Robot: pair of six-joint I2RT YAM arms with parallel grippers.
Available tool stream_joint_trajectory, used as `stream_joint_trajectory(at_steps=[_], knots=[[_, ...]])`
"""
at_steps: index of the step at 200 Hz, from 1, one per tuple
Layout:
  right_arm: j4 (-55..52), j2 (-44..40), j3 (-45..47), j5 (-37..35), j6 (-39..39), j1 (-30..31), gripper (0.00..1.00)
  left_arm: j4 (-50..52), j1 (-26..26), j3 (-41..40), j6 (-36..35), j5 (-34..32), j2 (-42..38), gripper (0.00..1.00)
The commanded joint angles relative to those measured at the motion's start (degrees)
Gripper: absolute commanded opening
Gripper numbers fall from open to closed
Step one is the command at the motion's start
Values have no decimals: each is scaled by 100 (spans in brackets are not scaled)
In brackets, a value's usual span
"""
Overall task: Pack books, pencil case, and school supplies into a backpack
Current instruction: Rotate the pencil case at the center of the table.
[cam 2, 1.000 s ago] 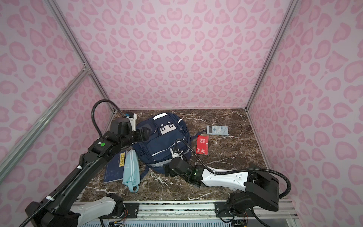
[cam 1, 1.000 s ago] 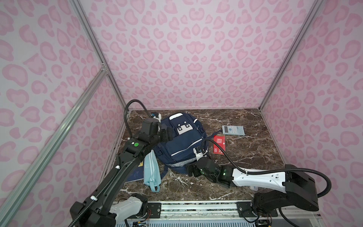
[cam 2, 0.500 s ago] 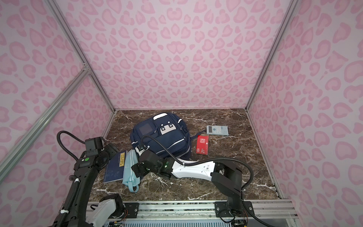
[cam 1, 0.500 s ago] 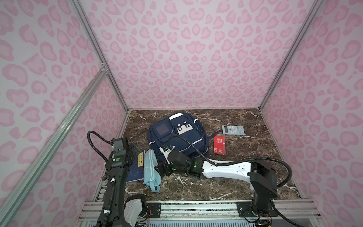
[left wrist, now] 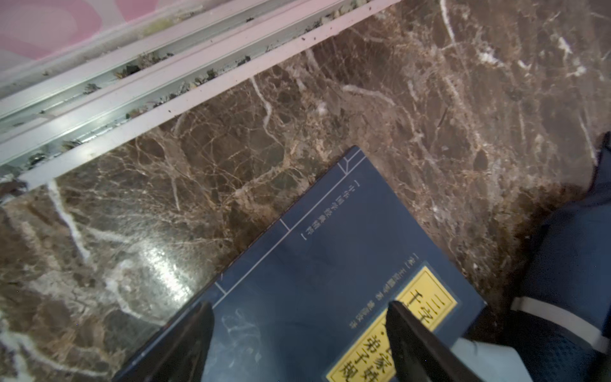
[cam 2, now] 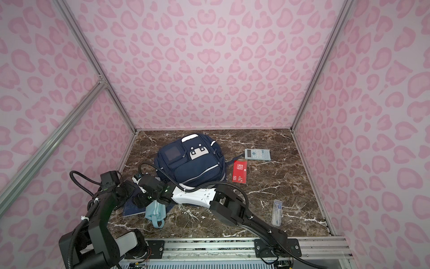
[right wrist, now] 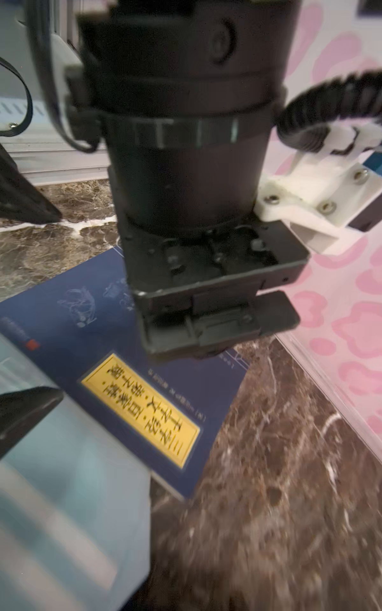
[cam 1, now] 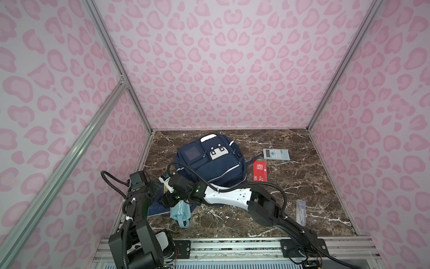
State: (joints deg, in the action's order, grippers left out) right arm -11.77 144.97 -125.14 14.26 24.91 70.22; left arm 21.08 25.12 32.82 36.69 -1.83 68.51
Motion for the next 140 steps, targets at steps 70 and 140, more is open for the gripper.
stream_joint_trajectory(at_steps=[70, 140], knots=[[-383, -944, 2172, -924, 956, -353, 75, -667, -406, -648, 93, 320, -357, 76], [-1085, 999, -757, 354, 1533, -368, 71, -1047, -355, -863, 241, 484, -139, 62]])
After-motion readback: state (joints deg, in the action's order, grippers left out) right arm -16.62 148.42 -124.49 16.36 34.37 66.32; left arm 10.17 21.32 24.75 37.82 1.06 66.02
